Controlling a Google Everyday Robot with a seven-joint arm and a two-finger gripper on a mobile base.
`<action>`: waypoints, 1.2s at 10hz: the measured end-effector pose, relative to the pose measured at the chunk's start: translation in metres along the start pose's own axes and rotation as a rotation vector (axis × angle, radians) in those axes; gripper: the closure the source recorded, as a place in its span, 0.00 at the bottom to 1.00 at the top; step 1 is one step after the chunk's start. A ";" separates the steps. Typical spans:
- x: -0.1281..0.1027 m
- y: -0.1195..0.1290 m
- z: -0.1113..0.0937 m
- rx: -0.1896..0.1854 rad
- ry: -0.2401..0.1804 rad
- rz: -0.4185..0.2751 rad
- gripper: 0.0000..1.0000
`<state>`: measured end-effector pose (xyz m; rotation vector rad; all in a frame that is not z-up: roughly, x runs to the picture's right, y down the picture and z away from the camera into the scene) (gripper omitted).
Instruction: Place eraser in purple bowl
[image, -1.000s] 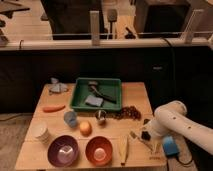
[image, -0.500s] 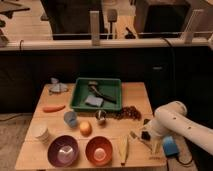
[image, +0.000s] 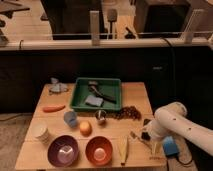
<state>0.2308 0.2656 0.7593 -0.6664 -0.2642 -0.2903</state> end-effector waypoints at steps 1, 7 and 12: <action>0.000 -0.001 -0.001 0.002 0.000 0.008 0.20; -0.001 -0.003 -0.001 0.006 -0.009 0.043 0.20; -0.001 -0.005 -0.001 0.010 -0.014 0.073 0.20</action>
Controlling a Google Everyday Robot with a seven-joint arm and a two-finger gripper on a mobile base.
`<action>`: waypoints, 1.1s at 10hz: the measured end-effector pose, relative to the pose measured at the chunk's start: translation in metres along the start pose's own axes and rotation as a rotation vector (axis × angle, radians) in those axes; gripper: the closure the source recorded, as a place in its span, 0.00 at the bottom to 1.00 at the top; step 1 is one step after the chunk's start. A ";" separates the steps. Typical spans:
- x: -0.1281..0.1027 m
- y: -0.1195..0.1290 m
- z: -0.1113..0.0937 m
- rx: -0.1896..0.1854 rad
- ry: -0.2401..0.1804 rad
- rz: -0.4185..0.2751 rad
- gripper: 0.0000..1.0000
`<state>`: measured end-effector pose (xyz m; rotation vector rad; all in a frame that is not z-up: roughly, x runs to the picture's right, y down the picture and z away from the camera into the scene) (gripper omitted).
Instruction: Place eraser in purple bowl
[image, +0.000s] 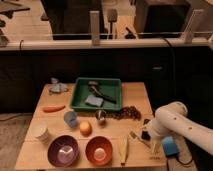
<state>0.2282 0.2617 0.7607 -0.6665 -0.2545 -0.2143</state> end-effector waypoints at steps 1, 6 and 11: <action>-0.001 -0.002 0.000 0.001 -0.001 0.006 0.20; 0.002 -0.002 0.000 0.002 -0.005 0.038 0.20; 0.017 -0.020 0.013 -0.023 0.031 -0.088 0.20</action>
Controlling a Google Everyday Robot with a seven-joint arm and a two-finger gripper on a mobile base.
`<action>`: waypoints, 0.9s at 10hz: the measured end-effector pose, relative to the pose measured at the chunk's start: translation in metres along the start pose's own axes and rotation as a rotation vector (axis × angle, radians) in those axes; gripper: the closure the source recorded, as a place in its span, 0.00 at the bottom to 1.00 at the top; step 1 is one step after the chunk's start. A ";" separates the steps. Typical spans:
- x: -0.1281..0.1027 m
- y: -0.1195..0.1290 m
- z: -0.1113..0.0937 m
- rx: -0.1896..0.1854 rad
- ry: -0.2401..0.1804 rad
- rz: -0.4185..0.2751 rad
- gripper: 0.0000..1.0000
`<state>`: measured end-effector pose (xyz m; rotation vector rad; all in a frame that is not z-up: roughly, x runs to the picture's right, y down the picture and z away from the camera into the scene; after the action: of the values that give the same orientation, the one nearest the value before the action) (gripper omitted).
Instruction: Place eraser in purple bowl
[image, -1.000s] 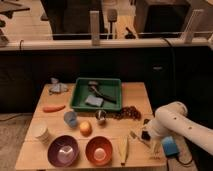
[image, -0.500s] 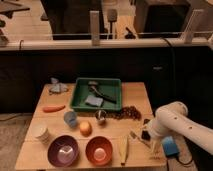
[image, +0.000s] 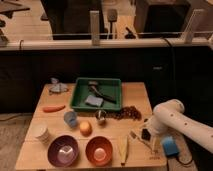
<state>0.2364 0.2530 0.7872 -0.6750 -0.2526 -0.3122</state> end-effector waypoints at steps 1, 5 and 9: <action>0.001 -0.002 0.000 -0.002 0.006 -0.044 0.20; -0.001 -0.014 0.000 0.009 0.080 -0.229 0.20; 0.011 -0.034 0.009 0.026 0.154 -0.351 0.30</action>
<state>0.2329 0.2316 0.8168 -0.5762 -0.2273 -0.6924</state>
